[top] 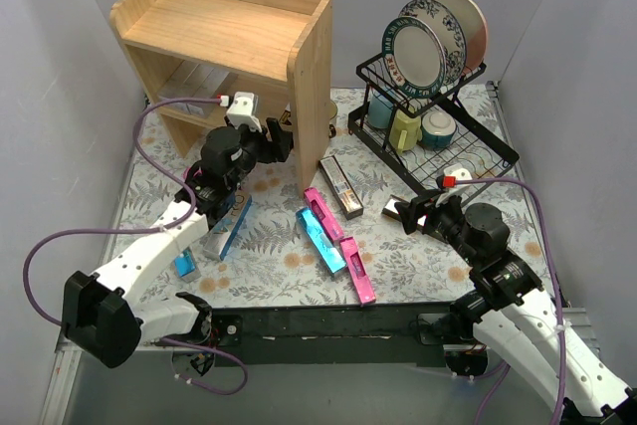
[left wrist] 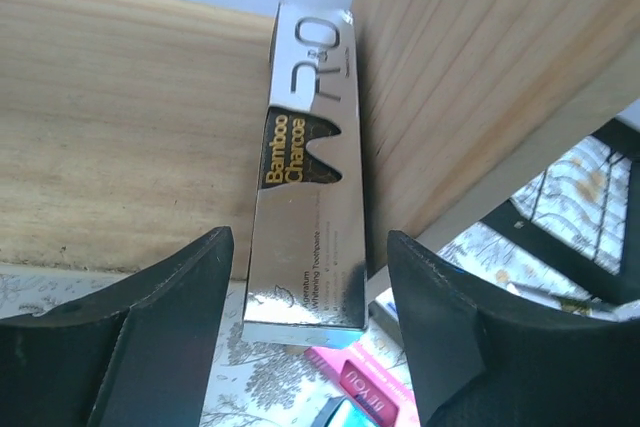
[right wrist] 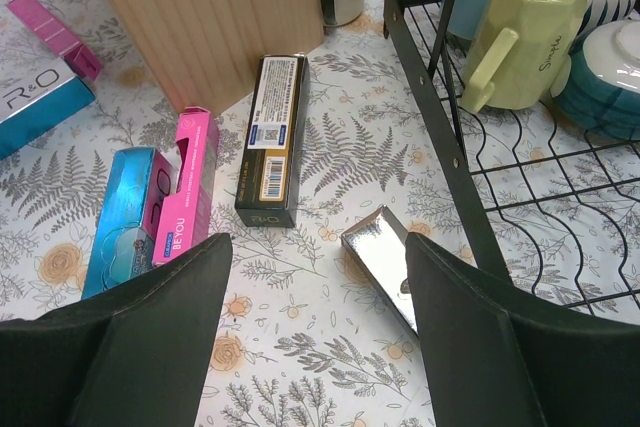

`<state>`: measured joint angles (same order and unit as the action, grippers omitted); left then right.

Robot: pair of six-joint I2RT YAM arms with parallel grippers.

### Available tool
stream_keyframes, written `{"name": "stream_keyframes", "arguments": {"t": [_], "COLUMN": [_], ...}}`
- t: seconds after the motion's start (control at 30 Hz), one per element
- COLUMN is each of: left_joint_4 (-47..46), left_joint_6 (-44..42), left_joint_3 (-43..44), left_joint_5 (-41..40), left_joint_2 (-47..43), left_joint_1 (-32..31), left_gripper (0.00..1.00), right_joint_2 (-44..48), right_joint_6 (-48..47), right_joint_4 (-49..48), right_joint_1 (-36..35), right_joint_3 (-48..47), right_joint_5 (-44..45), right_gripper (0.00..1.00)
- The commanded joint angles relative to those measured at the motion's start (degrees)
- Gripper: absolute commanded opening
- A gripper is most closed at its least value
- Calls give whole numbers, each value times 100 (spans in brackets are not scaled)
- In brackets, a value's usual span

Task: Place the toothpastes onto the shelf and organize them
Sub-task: Place the toothpaste on the shelf.

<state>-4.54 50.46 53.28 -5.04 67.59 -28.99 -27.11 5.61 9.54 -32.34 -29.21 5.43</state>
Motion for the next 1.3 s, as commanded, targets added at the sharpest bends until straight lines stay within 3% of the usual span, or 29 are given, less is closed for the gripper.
{"name": "stream_keyframes", "arguments": {"t": [0.0, 0.27, 0.57, 1.27], "left_joint_4": [-127, -57, 418, 323], "left_joint_6": [543, 1062, 729, -185], "left_joint_3": [34, -396, -845, -344], "left_joint_5": [-374, -717, -779, -174], "left_joint_2": [-361, -905, -1662, -484], "left_joint_1": [-27, 43, 69, 78], "left_gripper": [62, 58, 60, 63], "right_joint_2": [-5, 13, 13, 13], "right_joint_6": [-42, -51, -51, -42], "right_joint_4": [-163, -137, -137, -146], "right_joint_1": [-18, -27, -27, -27], "right_joint_3": [-58, -58, -50, -50], "right_joint_5": [-51, -16, -33, 2], "right_gripper": [78, 78, 78, 78]}}
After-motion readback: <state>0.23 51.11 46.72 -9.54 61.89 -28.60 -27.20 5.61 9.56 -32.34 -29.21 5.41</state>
